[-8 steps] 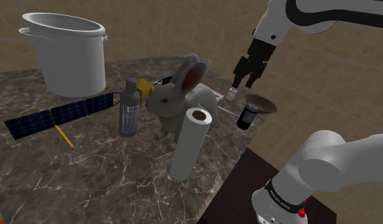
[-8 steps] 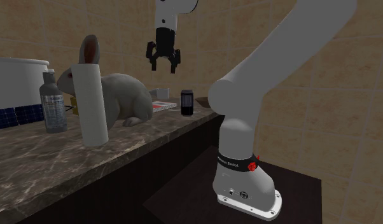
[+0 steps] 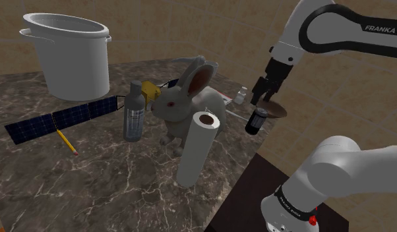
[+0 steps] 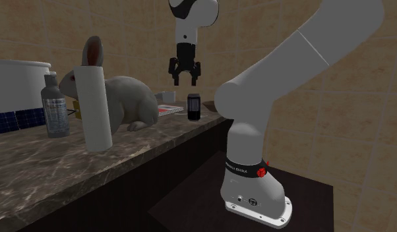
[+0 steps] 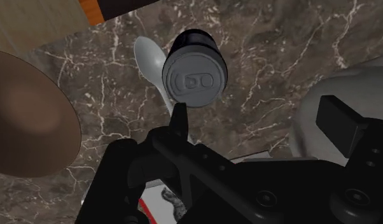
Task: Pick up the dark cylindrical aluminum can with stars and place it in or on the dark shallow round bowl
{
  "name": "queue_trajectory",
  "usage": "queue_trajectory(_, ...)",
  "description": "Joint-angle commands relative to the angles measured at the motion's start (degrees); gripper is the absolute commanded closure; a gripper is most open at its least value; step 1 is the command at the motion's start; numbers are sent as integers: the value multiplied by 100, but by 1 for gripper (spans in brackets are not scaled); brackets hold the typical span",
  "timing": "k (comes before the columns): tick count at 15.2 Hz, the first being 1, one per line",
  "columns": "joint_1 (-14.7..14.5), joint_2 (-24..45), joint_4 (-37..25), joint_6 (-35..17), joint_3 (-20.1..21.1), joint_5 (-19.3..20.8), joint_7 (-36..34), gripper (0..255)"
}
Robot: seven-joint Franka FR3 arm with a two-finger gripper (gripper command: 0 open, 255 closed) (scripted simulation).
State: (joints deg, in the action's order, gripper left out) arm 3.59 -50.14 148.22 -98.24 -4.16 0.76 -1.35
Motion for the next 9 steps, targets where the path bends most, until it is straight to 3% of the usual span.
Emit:
queue_trajectory(1,132,-256,327,-80,-130,244,183,0)
queue_trajectory(3,258,-438,579,-166,-258,465,344,0)
queue_trajectory(9,283,-434,1038,-629,-300,509,341,0)
